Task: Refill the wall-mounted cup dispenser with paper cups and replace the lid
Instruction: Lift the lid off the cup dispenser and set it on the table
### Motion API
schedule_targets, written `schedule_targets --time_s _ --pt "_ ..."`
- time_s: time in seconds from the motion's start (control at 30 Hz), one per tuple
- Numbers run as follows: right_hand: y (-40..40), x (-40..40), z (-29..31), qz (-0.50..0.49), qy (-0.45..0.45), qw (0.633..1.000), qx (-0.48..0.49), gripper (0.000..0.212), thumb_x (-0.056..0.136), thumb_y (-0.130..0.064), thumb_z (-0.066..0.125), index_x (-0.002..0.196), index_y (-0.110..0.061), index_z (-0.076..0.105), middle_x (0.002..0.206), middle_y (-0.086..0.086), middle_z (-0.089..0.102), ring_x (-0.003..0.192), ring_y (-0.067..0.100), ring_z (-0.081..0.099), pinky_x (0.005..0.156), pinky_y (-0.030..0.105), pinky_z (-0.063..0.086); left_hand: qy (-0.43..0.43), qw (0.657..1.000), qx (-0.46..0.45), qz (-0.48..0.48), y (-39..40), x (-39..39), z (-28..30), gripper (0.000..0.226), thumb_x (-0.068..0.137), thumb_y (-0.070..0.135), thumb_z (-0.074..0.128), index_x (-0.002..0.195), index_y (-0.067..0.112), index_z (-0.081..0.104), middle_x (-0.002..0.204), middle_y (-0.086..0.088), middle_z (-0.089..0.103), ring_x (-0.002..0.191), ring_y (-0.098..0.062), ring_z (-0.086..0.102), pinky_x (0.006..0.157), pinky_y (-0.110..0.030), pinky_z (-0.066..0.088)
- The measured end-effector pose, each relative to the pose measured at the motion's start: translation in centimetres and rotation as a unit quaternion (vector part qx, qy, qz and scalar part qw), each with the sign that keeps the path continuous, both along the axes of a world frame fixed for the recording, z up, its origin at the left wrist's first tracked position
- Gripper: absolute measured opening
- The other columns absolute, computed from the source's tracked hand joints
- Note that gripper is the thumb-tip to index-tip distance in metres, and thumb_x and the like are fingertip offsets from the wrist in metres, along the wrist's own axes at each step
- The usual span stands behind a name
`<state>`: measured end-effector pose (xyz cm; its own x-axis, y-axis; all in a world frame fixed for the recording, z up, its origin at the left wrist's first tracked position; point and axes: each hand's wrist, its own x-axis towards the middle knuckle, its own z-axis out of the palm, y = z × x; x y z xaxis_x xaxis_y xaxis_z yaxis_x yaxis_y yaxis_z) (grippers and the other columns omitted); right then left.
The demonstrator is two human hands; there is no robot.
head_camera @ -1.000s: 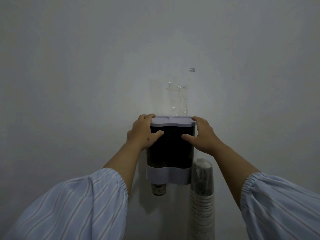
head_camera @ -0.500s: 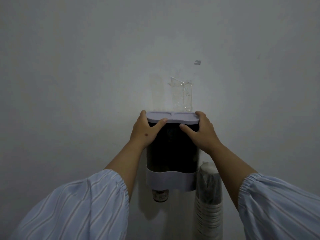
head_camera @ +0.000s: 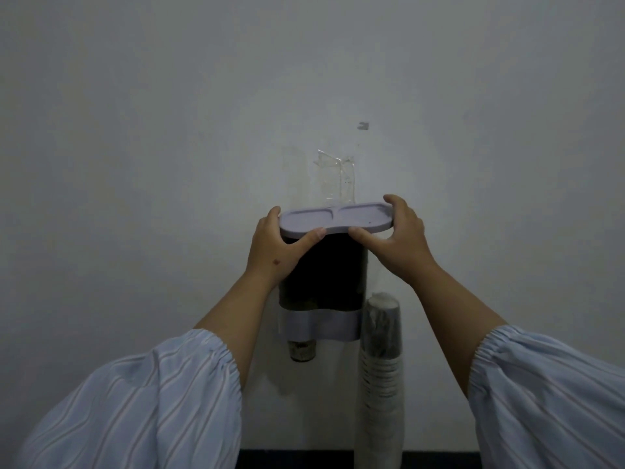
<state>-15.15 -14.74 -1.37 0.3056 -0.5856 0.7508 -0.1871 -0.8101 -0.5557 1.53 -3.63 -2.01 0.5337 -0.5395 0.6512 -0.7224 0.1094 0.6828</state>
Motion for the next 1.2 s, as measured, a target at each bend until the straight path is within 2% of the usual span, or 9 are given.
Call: schedule_targets --time_s 0.1,0.2,0.37,0.47,0.57,0.77,0.9,1.0,1.2 --pt "1.4 -2.3 -0.9 -0.004 0.001 1.000 0.002 0.081 0.072 -0.049 0.071 0.138 -0.021 0.032 0.136 0.007 0.042 0.125 0.025 0.034 0.095 0.031 0.031 0.008 1.000 -0.003 -0.014 1.6 -2.0 -0.9 0.096 0.068 0.057 0.070 0.141 0.010 0.031 0.144 -0.012 0.038 0.130 -0.026 0.040 0.102 -0.029 0.036" --pt "2.7 -4.6 -2.1 -0.003 0.005 1.000 0.009 0.083 0.071 -0.050 0.071 0.138 -0.022 0.032 0.136 0.006 0.041 0.124 0.024 0.033 0.095 0.031 0.031 0.002 0.998 -0.010 -0.057 3.2 -4.1 -1.7 0.089 0.056 0.066 0.069 0.125 0.013 0.049 0.127 -0.012 0.053 0.117 -0.026 0.053 0.100 -0.041 0.047" --pt "4.3 -8.7 -4.9 0.004 0.050 0.997 0.057 0.090 0.069 -0.049 0.075 0.141 -0.023 0.027 0.140 0.007 0.037 0.127 0.027 0.037 0.104 0.045 0.040 0.014 0.997 0.009 -0.069 4.5 -7.3 -5.0 0.083 0.065 0.050 0.076 0.128 0.006 0.046 0.129 -0.016 0.050 0.120 -0.029 0.049 0.099 -0.048 0.046" --pt "4.7 -11.3 -7.3 -0.007 0.081 0.993 0.090 0.092 0.069 -0.045 0.077 0.142 -0.021 0.025 0.143 0.009 0.036 0.127 0.029 0.038 0.103 0.049 0.042 0.035 0.995 0.024 -0.085 4.7 -9.6 -7.7 0.081 0.068 0.040 0.078 0.133 0.010 0.042 0.137 -0.012 0.043 0.125 -0.025 0.044 0.104 -0.043 0.042" --pt "4.8 -14.2 -10.1 -0.019 0.105 0.987 0.124 0.092 0.068 -0.040 0.078 0.141 -0.019 0.027 0.142 0.011 0.038 0.125 0.029 0.040 0.101 0.047 0.044 0.039 0.991 0.042 -0.118 4.5 -12.2 -10.7 0.064 0.068 0.036 0.080 0.121 0.018 0.048 0.128 -0.008 0.050 0.116 -0.023 0.049 0.098 -0.043 0.046" --pt "4.8 -19.7 -16.1 -0.066 0.158 0.970 0.175 0.093 0.067 -0.038 0.080 0.141 -0.018 0.028 0.140 0.011 0.041 0.121 0.031 0.043 0.096 0.045 0.046 0.062 0.980 0.098 -0.162 3.6 -17.1 -16.3 0.064 0.069 0.031 0.079 0.125 0.019 0.049 0.123 -0.005 0.056 0.110 -0.020 0.052 0.085 -0.034 0.048" --pt "5.0 -23.5 -20.3 -0.088 0.197 0.951 0.220 0.094 0.065 -0.039 0.081 0.140 -0.021 0.028 0.139 0.011 0.042 0.124 0.035 0.040 0.100 0.053 0.043 0.110 0.968 0.135 -0.183 3.0 -20.6 -20.5 0.060 0.070 0.029 0.077 0.124 0.023 0.049 0.119 0.003 0.056 0.110 -0.016 0.052 0.088 -0.031 0.047" --pt "5.4 -25.7 -23.8 -0.102 0.216 0.935 0.261 0.094 0.063 -0.039 0.082 0.139 -0.022 0.029 0.135 0.012 0.045 0.124 0.035 0.040 0.099 0.053 0.044 0.161 0.951 0.187 -0.185 2.9 -22.8 -24.0 0.060 0.074 0.028 0.074 0.127 0.021 0.048 0.123 -0.003 0.056 0.112 -0.018 0.052 0.097 -0.035 0.045" --pt "6.8 -29.1 -30.7 -0.102 0.260 0.895 0.347 0.096 0.061 -0.037 0.082 0.139 -0.026 0.027 0.133 0.007 0.045 0.126 0.033 0.034 0.099 0.053 0.043 0.204 0.921 0.257 -0.209 4.1 -26.3 -31.0 0.051 0.078 0.024 0.071 0.124 0.021 0.050 0.117 0.006 0.056 0.108 -0.011 0.052 0.090 -0.022 0.043"
